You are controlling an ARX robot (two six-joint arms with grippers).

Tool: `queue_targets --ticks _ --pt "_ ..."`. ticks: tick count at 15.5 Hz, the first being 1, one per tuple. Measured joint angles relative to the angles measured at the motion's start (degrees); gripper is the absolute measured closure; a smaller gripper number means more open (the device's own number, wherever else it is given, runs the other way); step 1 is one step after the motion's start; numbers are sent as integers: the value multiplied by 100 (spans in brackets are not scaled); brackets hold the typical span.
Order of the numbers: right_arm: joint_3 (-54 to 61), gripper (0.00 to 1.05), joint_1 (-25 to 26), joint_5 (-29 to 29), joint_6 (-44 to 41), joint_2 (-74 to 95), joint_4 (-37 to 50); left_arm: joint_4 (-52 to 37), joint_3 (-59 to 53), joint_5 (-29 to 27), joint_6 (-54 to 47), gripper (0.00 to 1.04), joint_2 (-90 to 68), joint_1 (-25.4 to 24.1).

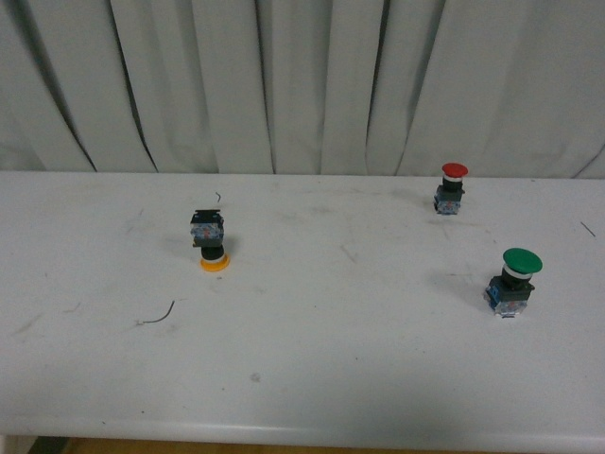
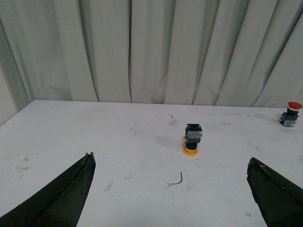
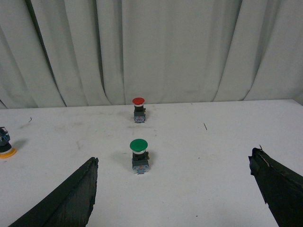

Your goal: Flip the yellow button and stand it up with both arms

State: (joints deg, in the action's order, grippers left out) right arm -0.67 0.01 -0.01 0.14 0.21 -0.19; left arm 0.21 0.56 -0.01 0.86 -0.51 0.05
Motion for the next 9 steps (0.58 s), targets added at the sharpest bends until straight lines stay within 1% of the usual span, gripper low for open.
queue_targets --ticks 9 --pt "0 6 0 0 0 0 -2 0 0 0 0 7 0 0"
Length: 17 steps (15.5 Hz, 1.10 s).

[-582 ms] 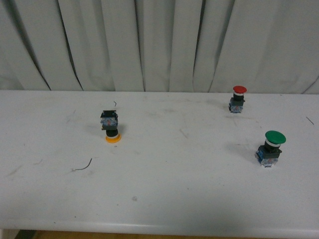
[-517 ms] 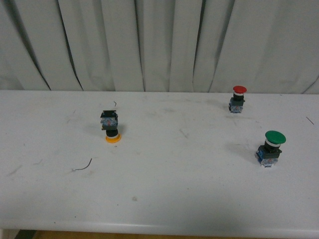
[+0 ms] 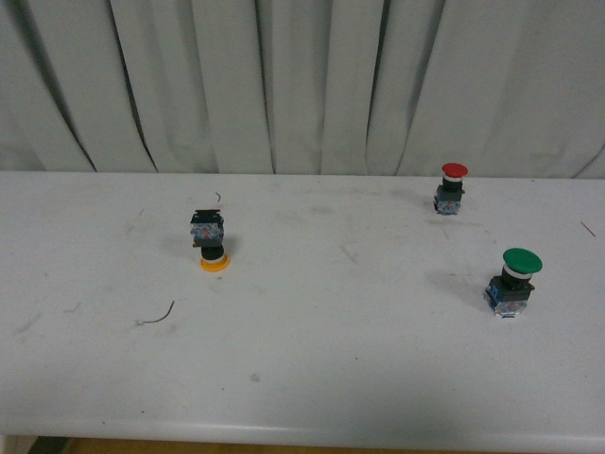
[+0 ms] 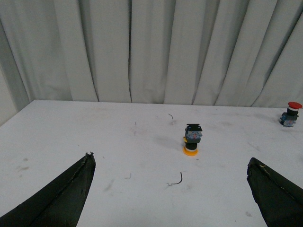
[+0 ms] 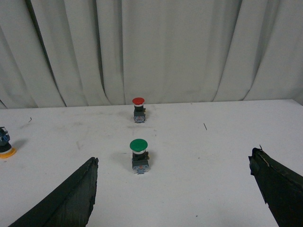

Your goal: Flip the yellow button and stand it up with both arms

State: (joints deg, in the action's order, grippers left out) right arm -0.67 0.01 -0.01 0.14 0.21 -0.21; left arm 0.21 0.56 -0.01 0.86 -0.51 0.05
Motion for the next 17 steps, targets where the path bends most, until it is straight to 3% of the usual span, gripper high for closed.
queue_targets --ticks 12,14,15,17 --pt "0 6 0 0 0 0 0 0 0 0 0 7 0 0" --pt "0 6 0 2 0 0 0 1091 483 -1176 614 7 -673 610" --pt "0 6 0 0 0 0 2 938 621 -1591 831 7 -868 918" --pt "0 6 0 2 0 0 2 -116 925 -1755 949 7 -1655 1082"
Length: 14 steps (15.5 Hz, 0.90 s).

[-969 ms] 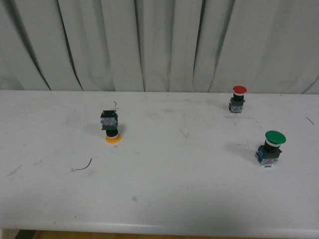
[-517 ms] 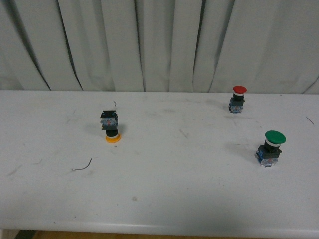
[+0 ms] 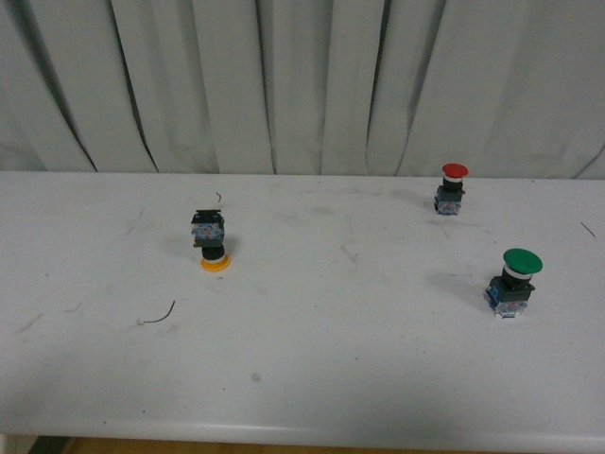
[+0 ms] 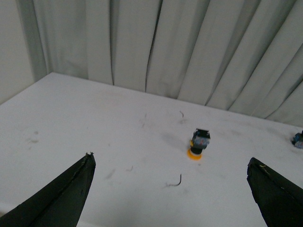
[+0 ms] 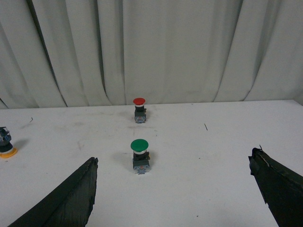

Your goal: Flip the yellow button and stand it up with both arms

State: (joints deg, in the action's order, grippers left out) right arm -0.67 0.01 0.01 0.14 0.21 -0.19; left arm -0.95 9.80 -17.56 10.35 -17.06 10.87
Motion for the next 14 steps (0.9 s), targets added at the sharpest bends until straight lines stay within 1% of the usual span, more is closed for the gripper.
queue_targets --ticks 2,3,4,5,6,7,9,12,14 --pt "0 6 0 -2 0 0 -2 -1617 297 356 -48 7 -1803 -24" --pt "0 6 0 0 0 0 0 -2409 699 562 -74 7 -2920 -26" --pt "0 6 0 -2 0 0 0 -3005 1268 719 -103 7 -4004 9" --pt "0 6 0 0 0 0 -2 -3215 1912 837 -181 7 -5034 92" --pt "0 6 0 0 0 0 -2 -2973 2651 920 -229 7 -6157 205" --pt "0 6 0 -2 0 0 -2 -2649 3289 872 -319 7 -7097 284" --pt "0 6 0 -2 0 0 -2 -1967 4542 828 -437 7 -8522 417" --pt "0 6 0 0 0 0 -2 -1036 5952 861 -426 7 -9514 553" --pt "0 6 0 0 0 0 -2 -380 6542 839 -275 7 -9916 575"
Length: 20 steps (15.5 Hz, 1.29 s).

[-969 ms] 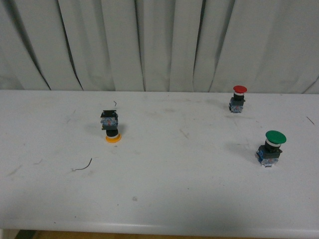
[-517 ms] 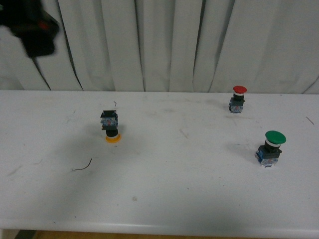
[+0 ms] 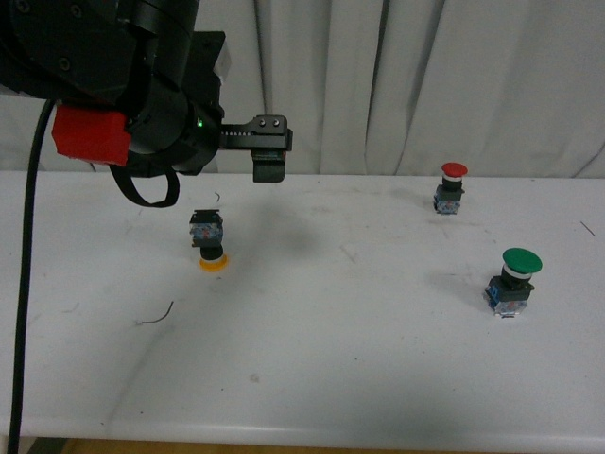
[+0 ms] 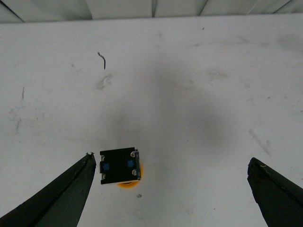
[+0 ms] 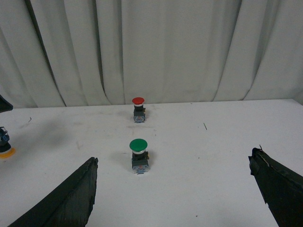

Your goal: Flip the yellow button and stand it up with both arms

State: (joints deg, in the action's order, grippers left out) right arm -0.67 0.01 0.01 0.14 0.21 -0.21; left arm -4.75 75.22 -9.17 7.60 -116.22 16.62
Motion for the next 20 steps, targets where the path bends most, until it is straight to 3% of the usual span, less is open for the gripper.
queue_targets --ticks 7,20 --pt "0 6 0 -2 0 0 0 1064 658 59 254 7 -704 -282" --pt "0 6 0 -2 0 0 0 573 861 170 -210 7 -1248 -444"
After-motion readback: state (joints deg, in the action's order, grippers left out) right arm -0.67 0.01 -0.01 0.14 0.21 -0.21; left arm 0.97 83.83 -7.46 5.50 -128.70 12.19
